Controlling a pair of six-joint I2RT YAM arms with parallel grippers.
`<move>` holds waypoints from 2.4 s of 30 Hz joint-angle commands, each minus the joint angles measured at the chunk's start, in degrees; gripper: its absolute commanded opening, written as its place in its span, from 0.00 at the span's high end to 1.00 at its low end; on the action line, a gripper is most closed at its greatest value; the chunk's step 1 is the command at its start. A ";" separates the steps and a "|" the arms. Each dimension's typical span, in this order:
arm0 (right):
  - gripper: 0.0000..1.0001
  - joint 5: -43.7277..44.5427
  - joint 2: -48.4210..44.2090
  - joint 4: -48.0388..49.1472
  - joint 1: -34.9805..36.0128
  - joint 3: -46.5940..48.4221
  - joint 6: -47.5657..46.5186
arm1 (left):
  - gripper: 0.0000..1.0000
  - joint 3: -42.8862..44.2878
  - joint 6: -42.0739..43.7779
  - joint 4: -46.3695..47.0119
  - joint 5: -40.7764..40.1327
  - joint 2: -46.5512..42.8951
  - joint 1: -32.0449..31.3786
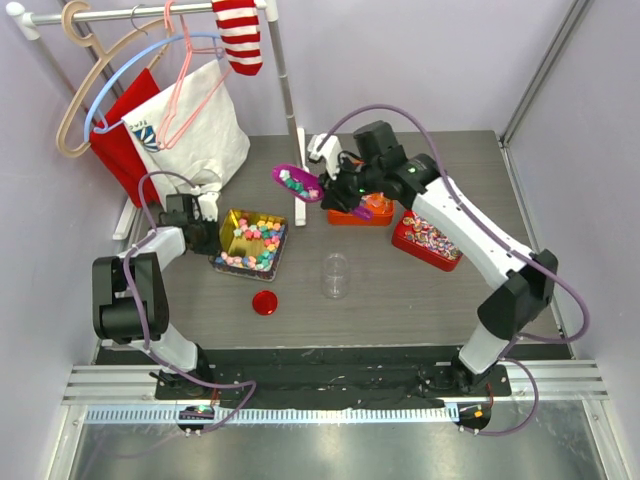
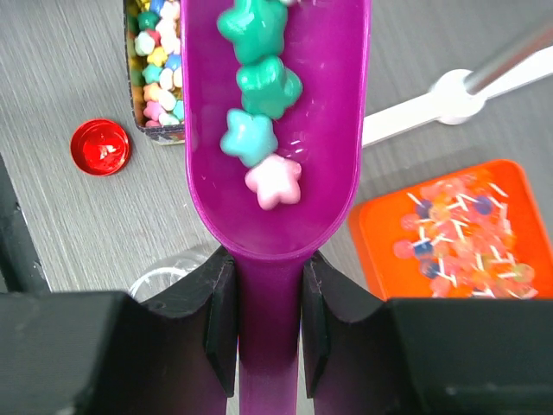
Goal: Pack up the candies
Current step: Scoop the fake candies from the storage box, then place the fake candies in the packing bottle.
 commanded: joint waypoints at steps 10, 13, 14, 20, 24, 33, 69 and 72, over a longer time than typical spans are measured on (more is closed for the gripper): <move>0.99 4.85 -9.84 3.49 -0.96 -9.47 -4.03 | 0.98 3.95 -1.53 3.14 1.64 0.12 0.41; 0.99 5.99 -11.60 1.91 -1.49 -11.32 -5.79 | 0.95 4.12 -1.44 3.05 1.46 0.47 0.41; 0.99 6.34 -12.65 1.38 -1.49 -11.68 -6.23 | 0.91 4.21 -1.35 2.79 1.29 0.74 0.33; 0.99 8.89 -15.21 -5.12 -1.66 -13.79 -10.10 | 0.77 5.09 -1.27 2.44 1.02 1.79 0.41; 0.99 11.00 -15.73 -10.56 -1.75 -14.93 -12.21 | 0.72 5.62 -1.00 2.00 0.58 2.15 0.41; 0.99 15.49 -18.19 -15.06 -1.66 -18.53 -14.32 | 0.33 10.88 -0.57 -3.19 4.88 -3.12 -0.55; 0.99 17.95 -15.30 -33.08 -0.17 -9.65 -17.13 | 0.00 13.88 0.14 -3.81 18.16 -0.93 -23.58; 0.99 18.30 -14.86 -33.34 0.62 -10.10 -17.13 | 0.00 14.14 -0.12 -3.80 18.07 -0.75 -23.76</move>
